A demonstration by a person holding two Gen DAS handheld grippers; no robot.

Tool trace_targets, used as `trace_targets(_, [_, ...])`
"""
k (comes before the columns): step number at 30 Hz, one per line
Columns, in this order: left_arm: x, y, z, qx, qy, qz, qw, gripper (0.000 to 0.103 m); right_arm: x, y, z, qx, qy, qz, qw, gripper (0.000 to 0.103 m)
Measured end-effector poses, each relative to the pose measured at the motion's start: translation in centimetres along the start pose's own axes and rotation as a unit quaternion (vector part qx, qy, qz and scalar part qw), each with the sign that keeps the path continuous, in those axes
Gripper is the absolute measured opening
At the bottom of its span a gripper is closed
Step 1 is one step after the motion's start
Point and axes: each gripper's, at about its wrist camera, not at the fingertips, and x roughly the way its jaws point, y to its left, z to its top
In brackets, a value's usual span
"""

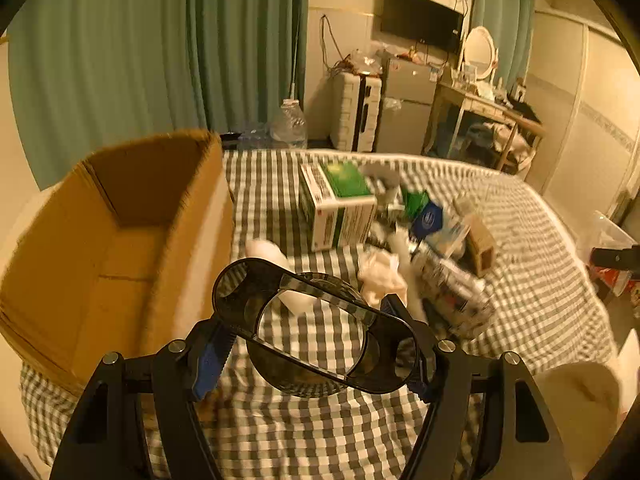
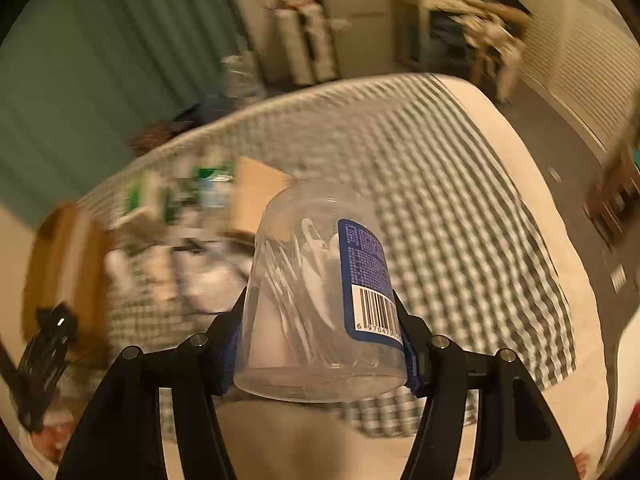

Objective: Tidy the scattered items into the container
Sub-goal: 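Carry the jar over the cardboard box and release it inside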

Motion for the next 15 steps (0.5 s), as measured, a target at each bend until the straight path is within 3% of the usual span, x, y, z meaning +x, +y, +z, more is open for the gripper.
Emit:
trace_targets(4, [-3.0, 2.7, 2.8, -0.006, -0.011, -0.008, 0.9999, 0.073, -2.8, 5.9, 0.6, -0.048, -0.01, 0.064, 0.997, 0.061])
trace_targets(8, [-5.6, 5.8, 5.4, 0.01, -0.026, 0.024, 0.9993, 0.073, -4.4, 11.8, 0.5, -0.086, 0.004, 0.155, 0.984, 0.061])
trace_targets(13, [-6.3, 10.4, 6.2, 0.014, -0.035, 0.084, 0.9957, 0.073, -4.2, 19.6, 0.0, -0.137, 0.027, 0.215, 0.967, 0.061])
trace_targets(15, [-5.8, 12.4, 5.8, -0.004, -0.024, 0.086, 0.996, 0.073, -3.5, 22.1, -0.4, -0.154, 0.034, 0.223, 0.962, 0.061])
